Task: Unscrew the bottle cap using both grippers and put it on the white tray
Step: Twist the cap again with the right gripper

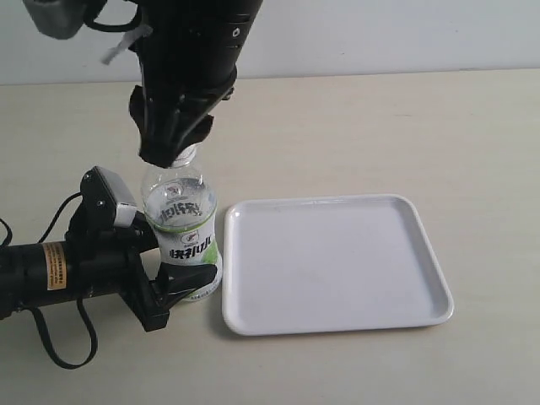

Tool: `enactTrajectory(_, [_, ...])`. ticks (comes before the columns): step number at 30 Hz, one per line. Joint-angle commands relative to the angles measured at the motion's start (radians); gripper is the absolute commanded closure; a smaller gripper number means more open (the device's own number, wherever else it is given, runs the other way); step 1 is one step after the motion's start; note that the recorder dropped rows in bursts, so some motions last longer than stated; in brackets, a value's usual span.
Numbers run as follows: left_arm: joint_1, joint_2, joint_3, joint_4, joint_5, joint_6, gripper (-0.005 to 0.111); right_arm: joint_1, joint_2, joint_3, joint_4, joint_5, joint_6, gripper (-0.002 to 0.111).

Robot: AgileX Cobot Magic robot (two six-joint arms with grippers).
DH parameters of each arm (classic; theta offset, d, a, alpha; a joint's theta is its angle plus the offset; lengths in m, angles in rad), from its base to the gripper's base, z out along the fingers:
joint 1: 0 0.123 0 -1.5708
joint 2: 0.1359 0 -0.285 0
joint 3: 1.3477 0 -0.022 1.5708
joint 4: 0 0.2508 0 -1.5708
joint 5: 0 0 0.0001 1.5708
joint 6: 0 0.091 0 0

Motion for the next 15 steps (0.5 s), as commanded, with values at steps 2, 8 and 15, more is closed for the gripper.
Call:
enactTrajectory(2, [0.0, -0.014, -0.002, 0.002, -0.024, -0.004, 0.107, 0.001, -0.01, 0.004, -0.015, 0.035, -0.44, 0.108])
enactTrajectory(8, [0.0, -0.014, -0.002, 0.002, -0.024, -0.004, 0.107, 0.001, -0.01, 0.004, -0.016, 0.035, -0.569, 0.108])
enactTrajectory(15, [0.0, -0.014, -0.002, 0.002, -0.024, -0.004, 0.107, 0.001, -0.01, 0.004, -0.035, 0.035, -0.632, 0.108])
